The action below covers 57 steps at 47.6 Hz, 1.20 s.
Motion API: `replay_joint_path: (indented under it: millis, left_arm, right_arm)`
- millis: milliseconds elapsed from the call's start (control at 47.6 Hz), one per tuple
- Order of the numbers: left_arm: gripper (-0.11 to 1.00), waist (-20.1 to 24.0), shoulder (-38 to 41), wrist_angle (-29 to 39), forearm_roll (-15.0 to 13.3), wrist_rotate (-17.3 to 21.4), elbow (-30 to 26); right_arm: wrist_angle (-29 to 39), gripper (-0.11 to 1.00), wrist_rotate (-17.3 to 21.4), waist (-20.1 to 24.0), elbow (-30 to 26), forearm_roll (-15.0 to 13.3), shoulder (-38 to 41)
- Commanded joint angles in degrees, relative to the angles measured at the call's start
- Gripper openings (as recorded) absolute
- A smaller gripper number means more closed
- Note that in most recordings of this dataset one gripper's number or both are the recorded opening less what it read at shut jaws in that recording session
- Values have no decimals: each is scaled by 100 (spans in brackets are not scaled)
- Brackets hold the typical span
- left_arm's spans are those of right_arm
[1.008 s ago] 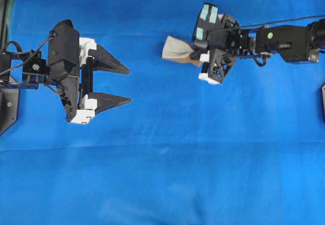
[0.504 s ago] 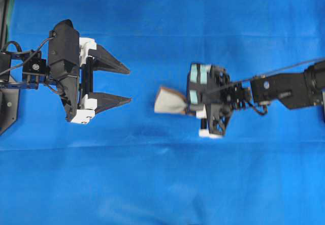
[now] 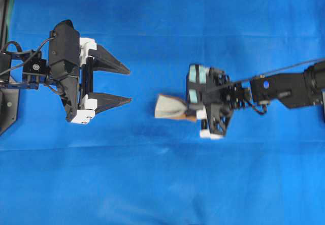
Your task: Hand over the sponge with the left arm and wipe it with the right arm.
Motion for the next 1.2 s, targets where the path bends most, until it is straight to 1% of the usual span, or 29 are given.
replay_joint_path:
  millis: [0,168,294,651,1176]
  left_arm:
    - [77,-9,-9,-62,9,0,-62]
    - [77,-9,0,-62,9,0,-62]
    - [77,-9,35,-62,9,0,-70]
    - [77,-9,62,-62,9,26,-79]
    - [77,-9,62,-62,0,18,-88]
  right_arm:
    - [-18,19,-26,-378,-97,-141,-132]
    - [-18,19,-26,-958,-123,-378,-123]
    - [-18,19,-26,-1072,-149,-439,-123]
    - [26,19,-44,-844,-114,-457,-123]
    - [9,19,-9,-835,-141,-448,-132]
